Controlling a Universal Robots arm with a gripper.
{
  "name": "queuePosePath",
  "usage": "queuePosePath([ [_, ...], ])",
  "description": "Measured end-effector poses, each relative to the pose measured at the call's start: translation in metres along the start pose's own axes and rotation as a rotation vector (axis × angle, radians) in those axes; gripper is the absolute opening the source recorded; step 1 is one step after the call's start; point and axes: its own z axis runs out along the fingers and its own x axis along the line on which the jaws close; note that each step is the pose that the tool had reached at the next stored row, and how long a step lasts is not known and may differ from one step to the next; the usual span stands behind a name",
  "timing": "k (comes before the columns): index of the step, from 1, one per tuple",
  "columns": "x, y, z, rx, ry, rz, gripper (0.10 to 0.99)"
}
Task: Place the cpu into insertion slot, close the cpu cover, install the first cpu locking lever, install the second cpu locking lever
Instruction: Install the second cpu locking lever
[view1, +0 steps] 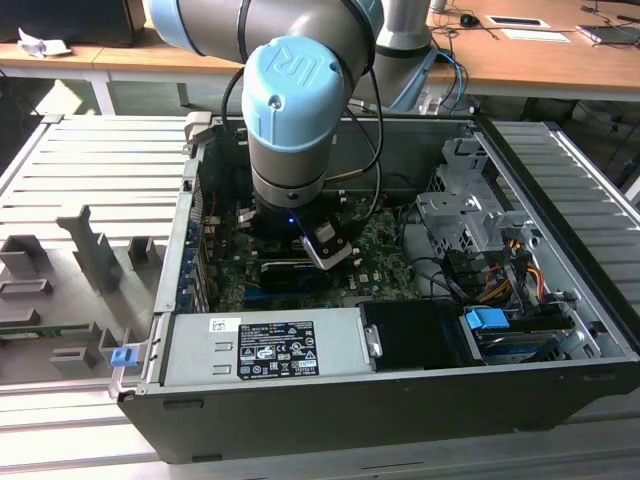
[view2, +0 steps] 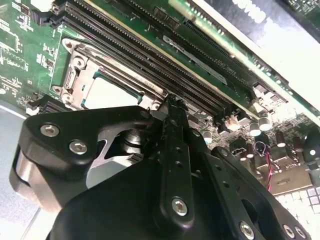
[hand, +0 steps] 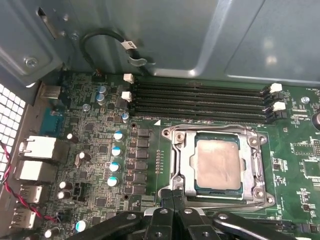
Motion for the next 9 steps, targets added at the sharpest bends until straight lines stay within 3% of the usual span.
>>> queuePosePath([
  [3, 0.0003, -0.0004, 0.002, -0.007, -0.0004, 0.0, 0.106],
  [9, 0.0016, 0.0003, 0.0054, -0.012, -0.0009, 0.0, 0.106],
])
